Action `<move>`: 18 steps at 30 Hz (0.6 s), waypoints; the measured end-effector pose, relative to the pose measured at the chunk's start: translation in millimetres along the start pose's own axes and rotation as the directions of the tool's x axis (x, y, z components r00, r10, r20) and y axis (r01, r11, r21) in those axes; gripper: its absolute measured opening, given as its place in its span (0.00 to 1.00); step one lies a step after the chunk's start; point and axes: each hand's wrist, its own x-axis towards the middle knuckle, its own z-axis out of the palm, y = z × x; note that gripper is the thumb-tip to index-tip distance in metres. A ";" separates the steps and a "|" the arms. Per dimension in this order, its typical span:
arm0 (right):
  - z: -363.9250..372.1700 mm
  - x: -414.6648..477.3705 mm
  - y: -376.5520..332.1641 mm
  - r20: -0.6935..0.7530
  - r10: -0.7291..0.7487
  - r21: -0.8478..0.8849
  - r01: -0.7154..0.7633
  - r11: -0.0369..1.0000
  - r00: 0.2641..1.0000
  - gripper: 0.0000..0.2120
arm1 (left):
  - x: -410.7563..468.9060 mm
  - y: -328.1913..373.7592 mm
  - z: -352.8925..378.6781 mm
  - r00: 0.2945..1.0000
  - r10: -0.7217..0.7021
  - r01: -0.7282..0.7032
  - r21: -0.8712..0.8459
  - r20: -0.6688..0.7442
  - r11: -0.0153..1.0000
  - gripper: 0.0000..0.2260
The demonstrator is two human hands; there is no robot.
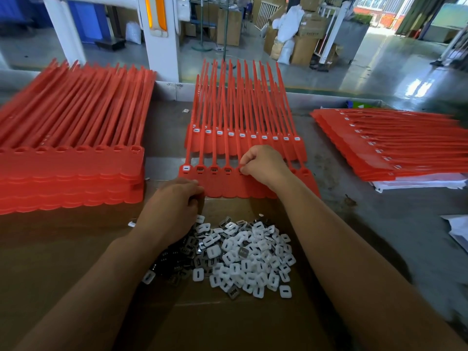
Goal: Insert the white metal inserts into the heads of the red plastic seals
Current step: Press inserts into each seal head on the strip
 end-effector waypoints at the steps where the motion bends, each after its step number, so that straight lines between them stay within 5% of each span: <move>1: 0.4 -0.3 -1.1 -0.017 0.018 0.021 -0.018 1.000 1.000 0.05 | 0.0 0.0 -0.1 1.000 -0.001 0.001 -0.002 0.000 1.000 0.16; 7: -1.2 -2.5 -3.3 -0.014 0.053 0.047 -0.052 0.998 0.999 0.02 | -1.5 1.0 -1.3 1.000 -0.008 0.008 -0.013 0.002 1.000 0.16; 11: -2.6 -3.2 0.5 0.010 0.049 0.085 -0.050 0.995 0.999 0.10 | -1.2 2.2 -1.4 1.000 -0.017 0.017 -0.008 0.007 1.000 0.16; 18: -22.4 -30.5 1.5 0.164 -0.134 0.139 0.112 0.984 0.977 0.06 | -0.2 1.0 -0.7 1.000 -0.027 0.027 -0.005 0.012 1.000 0.16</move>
